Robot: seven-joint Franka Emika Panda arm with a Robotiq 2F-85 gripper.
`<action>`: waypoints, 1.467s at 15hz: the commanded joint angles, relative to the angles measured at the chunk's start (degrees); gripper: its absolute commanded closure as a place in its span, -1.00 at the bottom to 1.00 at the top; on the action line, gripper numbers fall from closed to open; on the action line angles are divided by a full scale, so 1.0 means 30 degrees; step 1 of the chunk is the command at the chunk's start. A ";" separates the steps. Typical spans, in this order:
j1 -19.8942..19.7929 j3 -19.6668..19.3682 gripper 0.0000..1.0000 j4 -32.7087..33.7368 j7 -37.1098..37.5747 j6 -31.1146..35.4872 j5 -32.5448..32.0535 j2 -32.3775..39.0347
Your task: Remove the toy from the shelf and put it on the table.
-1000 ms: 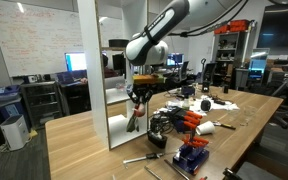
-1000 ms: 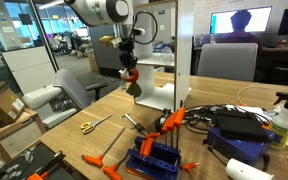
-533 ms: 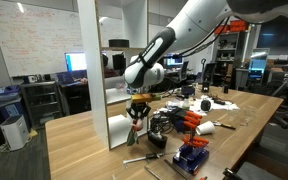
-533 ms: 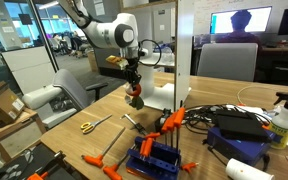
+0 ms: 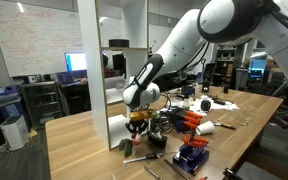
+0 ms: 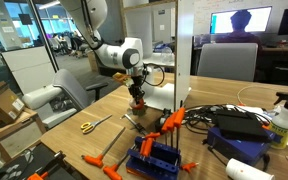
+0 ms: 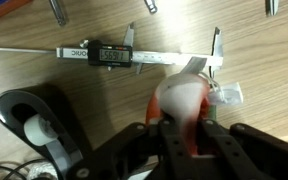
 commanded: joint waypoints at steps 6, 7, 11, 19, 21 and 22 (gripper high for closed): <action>0.0159 -0.0823 0.87 0.3405 -0.0826 -0.0232 0.0460 0.2867; 0.0140 -0.0832 0.87 0.3573 -0.0876 -0.0261 0.0478 0.2986; 0.0052 -0.0822 0.09 0.4348 -0.0982 -0.0845 0.0573 0.3442; -0.0273 -0.0550 -0.99 0.4978 -0.2033 -0.5031 0.0766 0.2441; -0.0288 -0.0637 -1.00 0.4672 -0.2034 -0.6095 0.0717 0.1321; -0.0286 -0.0704 -1.00 0.4419 -0.1964 -0.6637 0.0673 0.0534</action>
